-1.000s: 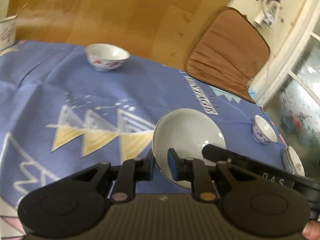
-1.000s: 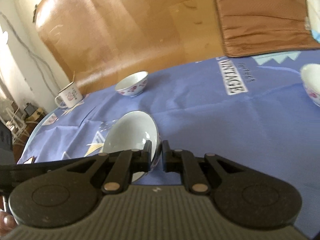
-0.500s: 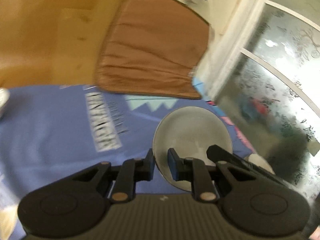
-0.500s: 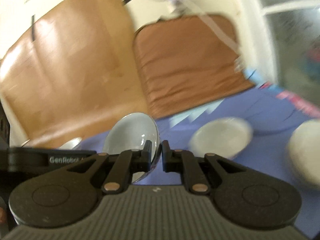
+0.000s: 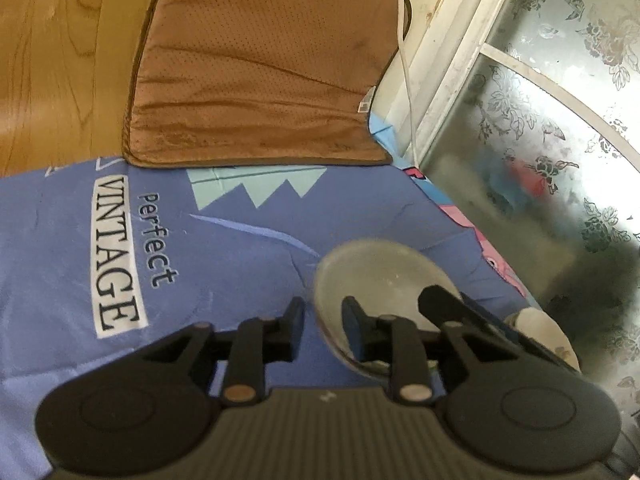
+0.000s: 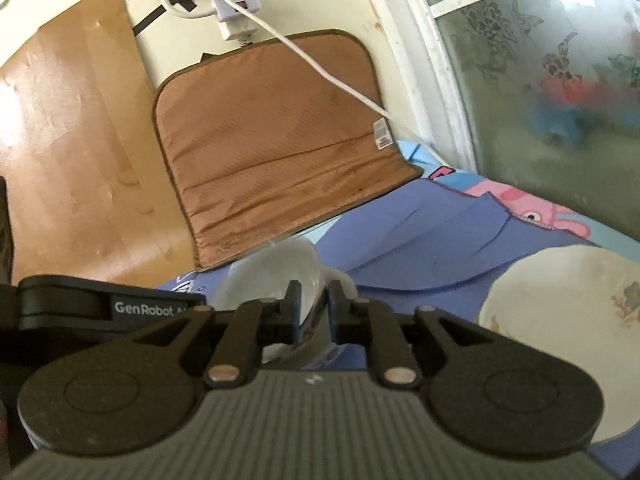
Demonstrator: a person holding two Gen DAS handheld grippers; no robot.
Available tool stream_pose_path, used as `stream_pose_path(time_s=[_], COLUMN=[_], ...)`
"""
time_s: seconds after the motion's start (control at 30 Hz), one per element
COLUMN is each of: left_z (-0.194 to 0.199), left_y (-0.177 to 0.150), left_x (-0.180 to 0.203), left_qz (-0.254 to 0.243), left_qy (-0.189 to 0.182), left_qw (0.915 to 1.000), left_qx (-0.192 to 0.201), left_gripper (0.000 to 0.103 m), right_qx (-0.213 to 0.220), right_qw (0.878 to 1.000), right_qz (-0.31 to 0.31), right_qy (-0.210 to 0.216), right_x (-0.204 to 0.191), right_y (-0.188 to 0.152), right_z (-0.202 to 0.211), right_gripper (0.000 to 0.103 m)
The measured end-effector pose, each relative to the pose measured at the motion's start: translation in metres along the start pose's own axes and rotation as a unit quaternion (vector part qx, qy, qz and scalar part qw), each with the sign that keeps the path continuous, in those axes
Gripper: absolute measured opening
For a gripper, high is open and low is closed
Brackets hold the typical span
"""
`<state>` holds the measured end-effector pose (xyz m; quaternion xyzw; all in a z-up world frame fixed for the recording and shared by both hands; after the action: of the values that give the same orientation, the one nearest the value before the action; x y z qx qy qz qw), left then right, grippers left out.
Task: Organize plates and bowls
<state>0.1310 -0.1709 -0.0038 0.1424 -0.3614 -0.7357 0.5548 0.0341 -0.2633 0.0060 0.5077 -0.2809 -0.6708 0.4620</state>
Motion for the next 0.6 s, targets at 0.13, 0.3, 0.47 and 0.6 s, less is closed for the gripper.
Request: stream_pose_path(time_s=[0.13, 0.3, 0.47, 0.6], left_z=[0.009, 0.031, 0.056, 0.074], left_y=[0.004, 0.000, -0.015, -0.031], left_x=[-0.011, -0.034, -0.082, -0.142], left_qz=[0.014, 0.026, 0.038, 0.073], left_qy=[0.000, 0.005, 0.039, 0.088], left_qw=[0.9999, 0.9993, 0.9978, 0.9930], left_qx=[0.010, 0.027, 0.037, 0.029], left_gripper=[0.027, 0.029, 0.029, 0.029], right_qx=[0.020, 0.042, 0.061, 0.039], right_qw=[1.000, 0.999, 0.998, 0.997], right_qz=[0.006, -0.001, 0.015, 0.042], right_qy=[-0.010, -0.011, 0.015, 0.059], right_x=[0.001, 0.002, -0.019, -0.052], right_y=[0.002, 0.007, 0.010, 0.005], right_z=[0.003, 0.011, 0.020, 0.015], right_gripper=[0.043, 0.043, 0.043, 0.043])
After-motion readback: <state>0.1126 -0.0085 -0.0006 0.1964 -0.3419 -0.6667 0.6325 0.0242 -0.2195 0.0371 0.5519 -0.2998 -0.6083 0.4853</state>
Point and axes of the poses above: each gripper's, at about its wrist camera, not at the fingertips, and z roughly against the way its jaws point, x to its right, y to its top, the point moved 5 cm from there along -z, roughly the way its jaws point, and after that the axes turned 10 degrees about y, right-handed, at the moved point
